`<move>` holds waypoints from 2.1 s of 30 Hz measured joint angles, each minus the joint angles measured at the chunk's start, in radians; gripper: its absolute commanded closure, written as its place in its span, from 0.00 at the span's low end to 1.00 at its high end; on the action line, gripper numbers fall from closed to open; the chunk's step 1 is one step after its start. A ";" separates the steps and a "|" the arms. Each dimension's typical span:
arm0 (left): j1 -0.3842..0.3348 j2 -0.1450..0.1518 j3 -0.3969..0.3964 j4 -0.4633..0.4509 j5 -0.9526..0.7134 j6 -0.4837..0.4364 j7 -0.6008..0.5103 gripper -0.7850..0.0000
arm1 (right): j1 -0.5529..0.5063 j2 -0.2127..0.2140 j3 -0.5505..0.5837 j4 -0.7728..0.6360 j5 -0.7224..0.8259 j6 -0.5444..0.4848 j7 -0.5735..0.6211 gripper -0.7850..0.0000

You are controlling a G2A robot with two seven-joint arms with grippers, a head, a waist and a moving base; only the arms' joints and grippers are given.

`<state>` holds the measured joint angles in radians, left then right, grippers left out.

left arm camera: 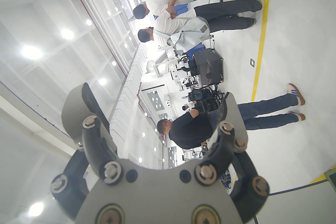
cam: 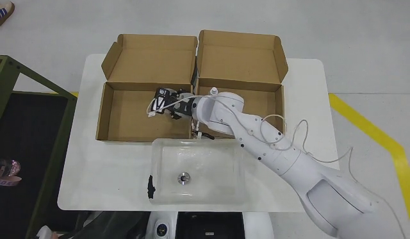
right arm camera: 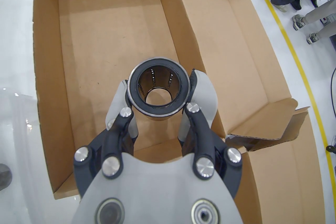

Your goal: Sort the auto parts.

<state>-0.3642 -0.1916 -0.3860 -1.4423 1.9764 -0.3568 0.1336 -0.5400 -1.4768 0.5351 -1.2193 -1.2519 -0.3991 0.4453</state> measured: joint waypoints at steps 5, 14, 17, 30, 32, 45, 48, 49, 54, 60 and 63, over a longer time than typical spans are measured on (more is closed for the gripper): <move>0.000 0.000 0.000 0.000 0.000 0.000 0.000 0.00 | 0.014 -0.024 -0.020 0.045 -0.018 0.020 0.029 1.00; 0.000 0.000 0.000 0.000 0.000 0.000 0.000 0.00 | 0.026 -0.060 -0.034 0.112 -0.043 0.038 0.053 0.68; 0.000 0.000 0.000 0.000 0.000 0.000 0.000 0.00 | 0.026 -0.067 -0.029 0.128 -0.047 0.039 0.047 0.63; 0.000 0.000 0.000 0.000 0.000 0.000 0.000 0.00 | 0.001 -0.068 0.020 0.107 -0.092 0.025 0.062 0.40; 0.000 0.000 0.000 0.000 0.000 0.000 0.000 0.00 | -0.006 -0.065 0.031 0.090 -0.101 0.017 0.062 0.37; 0.000 0.000 0.000 0.000 0.000 0.000 0.000 0.00 | -0.117 -0.023 0.129 -0.177 -0.124 -0.096 0.044 0.22; 0.000 0.000 0.000 0.000 0.000 0.000 0.000 0.00 | -0.157 -0.008 0.155 -0.235 -0.125 -0.146 0.030 0.22; 0.000 0.000 0.000 0.000 0.000 0.000 0.000 0.00 | -0.171 -0.003 0.163 -0.253 -0.125 -0.159 0.025 0.22; 0.000 0.000 0.000 0.000 0.000 0.000 0.000 0.00 | -0.258 0.025 0.207 -0.356 -0.145 -0.230 -0.001 0.15; 0.000 0.000 0.000 0.000 0.000 0.000 0.000 0.00 | -0.349 0.051 0.232 -0.445 -0.176 -0.309 -0.002 0.04; 0.000 0.000 0.000 0.000 0.000 0.000 0.000 0.00 | -0.394 0.064 0.241 -0.485 -0.191 -0.340 -0.007 0.03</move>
<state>-0.3642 -0.1916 -0.3860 -1.4423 1.9764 -0.3568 0.1336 -0.9338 -1.4132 0.7763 -1.7040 -1.4434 -0.7391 0.4379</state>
